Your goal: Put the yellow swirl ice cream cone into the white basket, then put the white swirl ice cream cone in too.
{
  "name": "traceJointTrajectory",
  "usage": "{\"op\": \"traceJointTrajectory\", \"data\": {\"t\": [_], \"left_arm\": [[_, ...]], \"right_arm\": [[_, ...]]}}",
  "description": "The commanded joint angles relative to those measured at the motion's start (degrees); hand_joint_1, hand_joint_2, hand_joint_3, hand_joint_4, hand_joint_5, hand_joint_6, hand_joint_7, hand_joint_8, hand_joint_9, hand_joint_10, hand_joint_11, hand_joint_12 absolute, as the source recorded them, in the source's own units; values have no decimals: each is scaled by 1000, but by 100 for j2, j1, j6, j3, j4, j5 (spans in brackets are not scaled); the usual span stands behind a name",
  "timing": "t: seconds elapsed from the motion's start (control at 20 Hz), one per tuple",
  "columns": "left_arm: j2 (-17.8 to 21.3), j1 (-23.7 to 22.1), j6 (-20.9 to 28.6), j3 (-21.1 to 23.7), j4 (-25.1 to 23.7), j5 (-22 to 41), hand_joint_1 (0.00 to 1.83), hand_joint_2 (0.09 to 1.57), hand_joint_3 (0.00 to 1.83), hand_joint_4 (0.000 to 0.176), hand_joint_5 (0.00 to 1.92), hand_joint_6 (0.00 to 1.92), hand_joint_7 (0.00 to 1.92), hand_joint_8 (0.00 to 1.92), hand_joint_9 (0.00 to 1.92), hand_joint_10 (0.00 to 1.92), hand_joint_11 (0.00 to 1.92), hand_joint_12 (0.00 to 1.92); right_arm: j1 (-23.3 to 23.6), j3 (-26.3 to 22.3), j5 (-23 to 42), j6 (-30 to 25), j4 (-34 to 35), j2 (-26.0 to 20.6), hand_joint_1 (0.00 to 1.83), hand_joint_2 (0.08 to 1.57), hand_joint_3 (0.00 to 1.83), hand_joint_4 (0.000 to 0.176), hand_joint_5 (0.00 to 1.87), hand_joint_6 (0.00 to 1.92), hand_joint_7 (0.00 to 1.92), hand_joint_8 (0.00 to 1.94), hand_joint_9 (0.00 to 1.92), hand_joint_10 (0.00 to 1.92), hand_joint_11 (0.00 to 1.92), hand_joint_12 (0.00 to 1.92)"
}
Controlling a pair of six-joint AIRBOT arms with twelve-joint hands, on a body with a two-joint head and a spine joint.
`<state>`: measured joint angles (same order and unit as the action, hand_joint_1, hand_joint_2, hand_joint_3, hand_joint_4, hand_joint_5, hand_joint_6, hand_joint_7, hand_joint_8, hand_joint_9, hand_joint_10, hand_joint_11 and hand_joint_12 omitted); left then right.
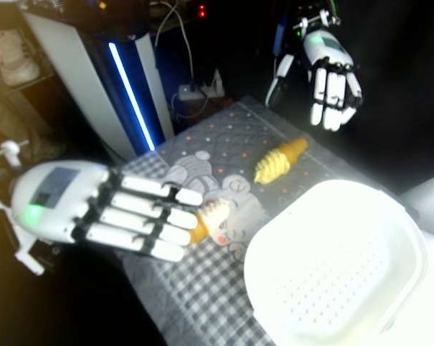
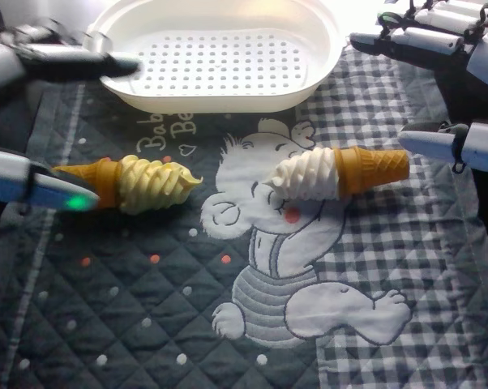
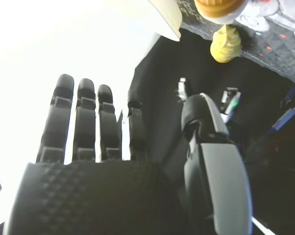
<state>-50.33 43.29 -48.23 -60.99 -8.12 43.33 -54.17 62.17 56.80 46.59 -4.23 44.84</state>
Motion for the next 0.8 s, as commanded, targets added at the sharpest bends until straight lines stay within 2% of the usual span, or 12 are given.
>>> {"op": "traceJointTrajectory", "data": {"t": [0.0, 0.1, 0.15, 0.2, 0.25, 0.35, 0.5, 0.55, 0.6, 0.65, 0.7, 0.75], "left_arm": [[-55, -121, 14, -49, -49, 212, 791, 777, 0, 88, 445, 0, 502, 0, 576, 4, 268, 868], [-229, -332, 14, -133, -338, -124, 796, 772, 0, 96, 444, 0, 519, 6, 600, 11, 300, 864], [-322, -448, 14, -190, -472, -314, 805, 772, 0, 99, 428, 0, 523, 7, 606, 12, 303, 859], [-436, -570, 14, -253, -644, -549, 860, 761, 0, 65, 481, 1, 546, 3, 628, 10, 299, 903], [-522, -664, 13, -302, -807, -754, 900, 739, 1, 51, 519, 0, 576, 2, 683, 14, 316, 1069], [-649, -822, 13, -354, -1078, -1070, 900, 708, 0, 46, 553, 9, 612, 11, 709, 18, 321, 1113], [-775, -956, 12, -447, -1383, -1478, 895, 687, 0, 54, 580, 1, 655, 4, 754, 13, 326, 1132], [-804, -996, 12, -473, -1499, -1629, 880, 706, 1, 32, 605, 2, 720, 9, 797, 17, 361, 1127], [-826, -1022, 11, -492, -1583, -1741, 880, 706, 1, 32, 605, 2, 720, 9, 797, 17, 361, 1127], [-849, -1034, 10, -508, -1648, -1842, 915, 712, 0, 47, 567, 0, 720, 3, 798, 12, 341, 1107], [-875, -1035, 9, -528, -1676, -1913, 905, 718, 3, 52, 545, 0, 715, 1, 798, 11, 345, 1107], [-914, -1035, -4, -565, -1678, -1969, 904, 731, 8, 51, 545, 1, 717, 1, 794, 9, 349, 1109]], "right_arm": [[54, 21, 687, 7, 153, 6, 606, 1180, 0, 155, 162, 2, 229, 6, 267, 10, 251, 186], [54, 23, 696, 7, 150, 5, 591, 1183, 0, 147, 163, 2, 232, 6, 274, 10, 251, 187], [54, 25, 697, 7, 150, 5, 572, 1187, 0, 135, 165, 2, 231, 4, 278, 9, 273, 197], [54, 25, 698, 7, 150, 5, 542, 1191, 0, 130, 166, 2, 234, 4, 277, 7, 270, 195], [54, 25, 698, 7, 150, 5, 531, 1193, 2, 125, 179, 6, 232, 2, 270, 3, 247, 183], [54, 25, 699, 7, 151, 5, 554, 1195, 1, 126, 188, 5, 222, 0, 249, 0, 227, 171], [54, 22, 699, 6, 151, 3, 533, 1201, 1, 127, 189, 6, 206, 7, 254, 7, 270, 183], [54, 21, 699, 6, 151, 3, 556, 1199, 0, 121, 196, 5, 207, 5, 248, 3, 259, 177], [54, 20, 699, 6, 151, 3, 556, 1199, 0, 121, 196, 5, 207, 5, 248, 3, 259, 177], [54, 19, 699, 6, 151, 3, 542, 1203, 1, 114, 207, 6, 219, 5, 252, 3, 264, 177], [54, 18, 699, 5, 152, 3, 533, 1207, 2, 113, 202, 3, 221, 5, 258, 4, 271, 179], [54, 15, 699, 5, 152, 3, 532, 1204, 1, 124, 204, 3, 220, 3, 251, 1, 264, 175]]}}
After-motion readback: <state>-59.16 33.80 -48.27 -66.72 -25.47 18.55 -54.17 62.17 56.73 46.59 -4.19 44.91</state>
